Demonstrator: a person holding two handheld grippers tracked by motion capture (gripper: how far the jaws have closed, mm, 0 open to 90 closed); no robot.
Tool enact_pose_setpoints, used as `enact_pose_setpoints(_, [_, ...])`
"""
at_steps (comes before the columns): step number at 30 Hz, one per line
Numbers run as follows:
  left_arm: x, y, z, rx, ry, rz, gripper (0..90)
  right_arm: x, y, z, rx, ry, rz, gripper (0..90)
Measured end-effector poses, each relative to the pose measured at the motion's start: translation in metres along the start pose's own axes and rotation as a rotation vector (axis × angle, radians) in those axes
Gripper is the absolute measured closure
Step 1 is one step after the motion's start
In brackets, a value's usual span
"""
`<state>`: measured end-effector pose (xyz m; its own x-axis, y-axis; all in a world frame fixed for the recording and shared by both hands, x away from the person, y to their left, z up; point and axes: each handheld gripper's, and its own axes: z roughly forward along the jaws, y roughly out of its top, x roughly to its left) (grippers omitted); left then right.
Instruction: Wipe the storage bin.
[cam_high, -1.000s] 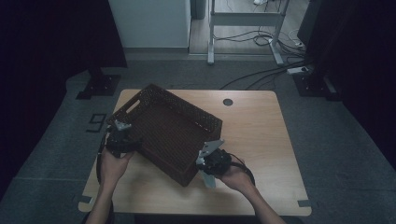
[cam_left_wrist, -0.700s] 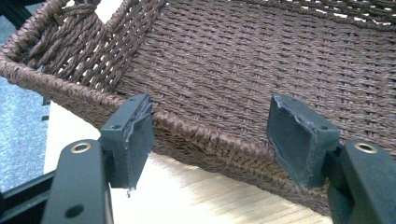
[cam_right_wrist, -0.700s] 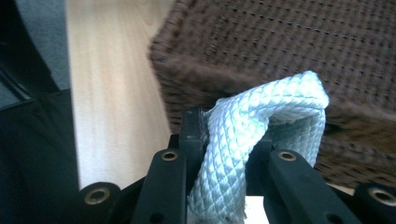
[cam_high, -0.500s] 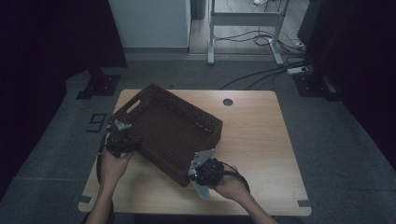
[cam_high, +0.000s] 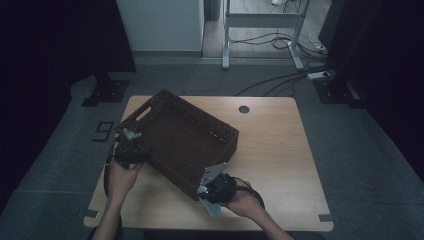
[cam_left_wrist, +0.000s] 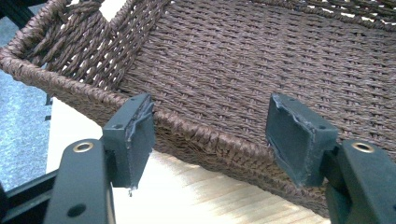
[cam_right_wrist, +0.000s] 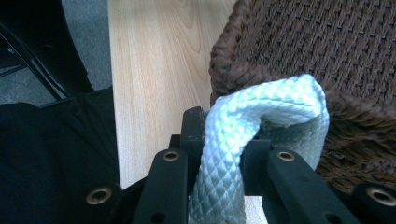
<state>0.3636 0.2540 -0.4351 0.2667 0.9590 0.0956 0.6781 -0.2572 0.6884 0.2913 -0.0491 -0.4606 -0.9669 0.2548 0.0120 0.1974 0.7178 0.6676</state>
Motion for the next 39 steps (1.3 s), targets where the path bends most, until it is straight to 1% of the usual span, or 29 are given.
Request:
enact_pose_setpoints(3, [0.0, 0.0, 0.0, 0.0, 0.0, 0.001, 33.2, 0.0, -0.002, 0.005, 0.016, -0.002, -0.002, 75.2])
enact_pose_setpoints(8, [0.0, 0.0, 0.0, 0.001, 0.0, 0.001, 33.2, -0.002, -0.006, 0.012, 0.035, 0.005, 0.011, 75.3])
enact_pose_setpoints(14, [0.0, 0.0, 0.0, -0.001, 0.0, 0.0, 33.2, -0.002, -0.012, 0.027, 0.085, 0.012, 0.009, 75.3])
enact_pose_setpoints(16, [0.0, 0.0, 0.0, 0.0, -0.001, 0.0, 33.2, -0.002, -0.012, 0.03, 0.086, 0.012, 0.011, 75.3])
enact_pose_setpoints(23, [0.0, 0.001, 0.0, 0.007, 0.0, 0.003, 33.3, -0.004, -0.012, 0.029, 0.086, 0.014, 0.011, 75.3])
enact_pose_setpoints(29, [0.0, 0.001, 0.0, 0.008, 0.002, 0.004, 33.4, -0.013, -0.014, 0.026, 0.092, 0.005, 0.028, 75.3])
enact_pose_setpoints(32, [0.0, 0.001, 0.0, 0.008, 0.002, 0.005, 33.5, -0.018, -0.017, 0.023, 0.094, -0.014, 0.04, 75.3])
enact_pose_setpoints(36, [0.0, 0.001, 0.0, 0.008, 0.002, 0.005, 33.5, -0.027, -0.021, 0.02, 0.095, -0.044, 0.069, 75.3])
enact_pose_setpoints(39, [0.0, 0.001, 0.0, 0.007, 0.002, 0.004, 33.5, -0.033, -0.023, 0.019, 0.094, -0.051, 0.086, 75.3])
